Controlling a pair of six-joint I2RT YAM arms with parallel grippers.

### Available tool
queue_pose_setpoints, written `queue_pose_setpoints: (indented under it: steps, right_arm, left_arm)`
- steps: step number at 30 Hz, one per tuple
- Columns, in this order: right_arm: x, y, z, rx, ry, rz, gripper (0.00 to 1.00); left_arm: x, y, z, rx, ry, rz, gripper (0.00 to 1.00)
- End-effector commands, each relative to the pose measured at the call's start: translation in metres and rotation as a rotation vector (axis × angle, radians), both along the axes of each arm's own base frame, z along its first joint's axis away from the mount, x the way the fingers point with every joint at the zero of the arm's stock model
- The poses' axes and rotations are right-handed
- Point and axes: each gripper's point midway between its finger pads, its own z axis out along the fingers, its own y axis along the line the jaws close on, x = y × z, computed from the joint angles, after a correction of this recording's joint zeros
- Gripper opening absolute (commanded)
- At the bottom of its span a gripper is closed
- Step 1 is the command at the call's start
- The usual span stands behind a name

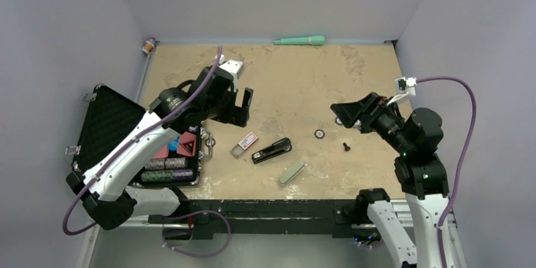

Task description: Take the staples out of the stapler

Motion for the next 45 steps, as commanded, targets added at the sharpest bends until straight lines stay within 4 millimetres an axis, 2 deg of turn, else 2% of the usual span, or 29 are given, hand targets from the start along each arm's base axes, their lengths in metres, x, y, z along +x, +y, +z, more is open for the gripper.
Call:
queue_pose_setpoints:
  steps: [1,3,5,8,10,15,19,24,31,45]
  right_arm:
    - [0.0,0.003,0.002,-0.023,-0.019,0.032,0.99]
    - [0.005,0.004,-0.008,-0.022,0.033,0.039,0.99]
    - [0.009,0.007,-0.021,-0.029,0.084,0.063,0.94]
    - [0.011,0.012,-0.042,-0.046,0.155,0.11,0.93]
    - [0.009,0.016,-0.046,-0.045,0.155,0.142,0.94]
    - [-0.002,0.028,-0.038,0.01,0.093,0.22,0.94]
    - [0.0,0.028,-0.038,0.001,0.085,0.229,0.94]
    - [0.007,0.025,-0.031,-0.008,0.084,0.197,0.94]
    - [0.019,0.022,-0.029,-0.004,0.103,0.163,0.94]
    - [0.034,0.027,-0.032,0.033,0.137,0.18,0.94]
  left_arm:
    - [-0.023,-0.021,-0.025,0.039,0.044,-0.169,1.0]
    - [-0.03,-0.034,-0.037,0.019,0.078,-0.236,1.0]
    - [-0.034,-0.046,-0.047,0.01,0.105,-0.299,0.99]
    - [-0.038,-0.064,-0.055,0.012,0.125,-0.391,1.0]
    - [-0.037,-0.072,-0.061,0.036,0.138,-0.438,1.0]
    - [-0.032,-0.091,-0.081,0.096,0.181,-0.532,0.9]
    - [-0.027,-0.104,-0.106,0.159,0.24,-0.593,0.82]
    - [-0.019,-0.119,-0.138,0.218,0.284,-0.675,0.82]
    - [-0.014,-0.128,-0.173,0.272,0.346,-0.753,0.82]
    - [0.0,-0.14,-0.233,0.318,0.41,-0.719,0.74]
